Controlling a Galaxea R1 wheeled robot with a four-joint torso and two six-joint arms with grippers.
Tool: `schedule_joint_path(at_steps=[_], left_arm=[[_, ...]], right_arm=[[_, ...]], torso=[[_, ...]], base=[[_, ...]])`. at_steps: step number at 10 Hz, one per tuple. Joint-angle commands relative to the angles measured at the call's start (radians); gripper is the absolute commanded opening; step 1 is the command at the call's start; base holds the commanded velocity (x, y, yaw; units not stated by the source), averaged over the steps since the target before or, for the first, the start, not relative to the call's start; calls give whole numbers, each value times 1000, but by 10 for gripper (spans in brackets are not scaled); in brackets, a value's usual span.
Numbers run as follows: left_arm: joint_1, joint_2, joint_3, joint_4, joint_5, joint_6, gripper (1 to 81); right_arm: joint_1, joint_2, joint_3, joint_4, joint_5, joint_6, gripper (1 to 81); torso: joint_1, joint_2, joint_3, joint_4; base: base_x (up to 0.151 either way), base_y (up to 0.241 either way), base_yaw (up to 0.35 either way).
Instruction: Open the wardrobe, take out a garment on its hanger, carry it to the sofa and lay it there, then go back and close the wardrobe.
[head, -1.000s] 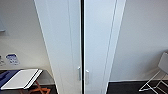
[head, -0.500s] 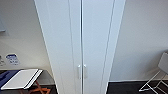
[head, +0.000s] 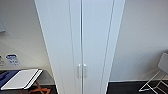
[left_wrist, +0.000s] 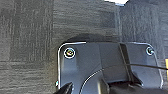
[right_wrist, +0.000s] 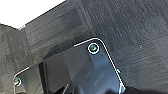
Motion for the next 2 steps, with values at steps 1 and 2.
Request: schedule_joint_path(at_steps=[1, 2], left_arm=[[55, 196, -227, 114, -28, 9, 811], [64, 225, -238, 129, -18, 10, 811]], right_arm=[[-168, 182, -131, -282, 76, -5, 811], [-194, 185, -129, -292, 113, -8, 811]], torso=[[0, 0, 0, 0], [0, 0, 0, 0]], base=[[0, 0, 0], [0, 0, 0]])
